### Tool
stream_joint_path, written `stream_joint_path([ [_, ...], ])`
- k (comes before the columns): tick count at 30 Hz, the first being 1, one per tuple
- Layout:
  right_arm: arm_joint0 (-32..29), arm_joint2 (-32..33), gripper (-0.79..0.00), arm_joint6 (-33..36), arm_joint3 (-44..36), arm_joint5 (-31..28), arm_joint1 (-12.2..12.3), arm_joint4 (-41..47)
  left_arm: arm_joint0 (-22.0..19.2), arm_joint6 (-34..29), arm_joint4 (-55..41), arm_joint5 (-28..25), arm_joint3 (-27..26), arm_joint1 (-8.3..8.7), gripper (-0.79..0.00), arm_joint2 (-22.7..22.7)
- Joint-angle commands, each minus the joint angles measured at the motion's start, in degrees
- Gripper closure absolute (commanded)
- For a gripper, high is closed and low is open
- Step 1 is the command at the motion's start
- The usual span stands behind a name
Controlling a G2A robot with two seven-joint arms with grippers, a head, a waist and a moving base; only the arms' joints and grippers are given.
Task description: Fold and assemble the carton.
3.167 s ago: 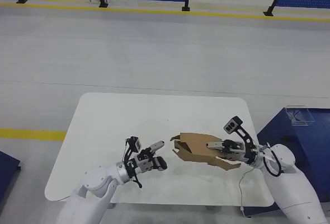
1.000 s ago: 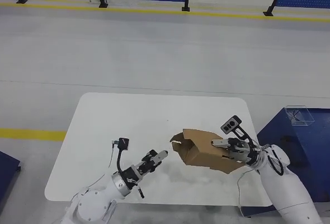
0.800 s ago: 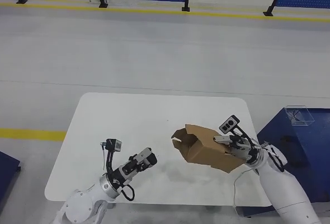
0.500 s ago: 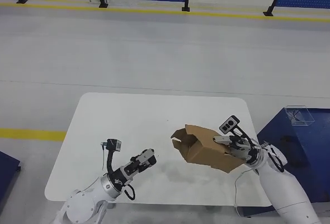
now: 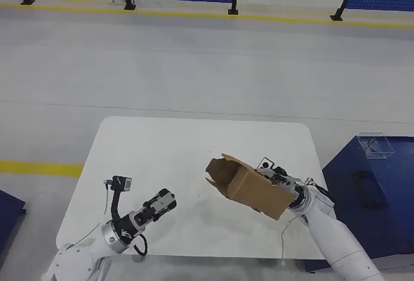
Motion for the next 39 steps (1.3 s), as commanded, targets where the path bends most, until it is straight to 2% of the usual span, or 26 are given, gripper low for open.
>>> stream_joint_path([
  [1,0.0,-0.7,0.0,0.7,-0.1,-2.2,-0.3,-1.8,0.4,0.1,7.2,0.0,-0.3,0.25,-0.785,-0.1],
  [10,-1.3,-2.6,0.0,3.6,-1.1,-10.5,-1.2,-7.8,-0.4,1.4,10.6,0.7,0.1,0.37,-0.785,2.9],
  [17,-3.0,-1.8,0.0,4.4,-2.6,-12.8,-1.2,-9.8,-1.5,0.7,12.8,1.1,0.7,0.58,-0.785,4.6],
  [23,-4.2,-1.1,0.0,4.4,-4.1,-17.0,-1.1,-14.6,-1.3,0.2,13.2,0.9,-0.3,0.79,-0.785,5.6],
  [32,-5.9,0.5,0.0,6.5,-7.2,-20.6,-0.8,-19.8,-3.5,-0.8,17.5,5.1,0.5,0.82,-0.785,9.8],
  [35,-6.6,1.4,0.0,6.8,-7.9,-21.2,-0.7,-20.2,-3.9,-0.5,16.9,4.1,0.2,0.77,-0.785,11.0],
  [39,-6.8,3.3,0.0,6.5,-7.8,-20.5,-0.6,-17.8,-3.4,1.0,15.0,2.9,-0.2,0.93,-0.785,10.0],
])
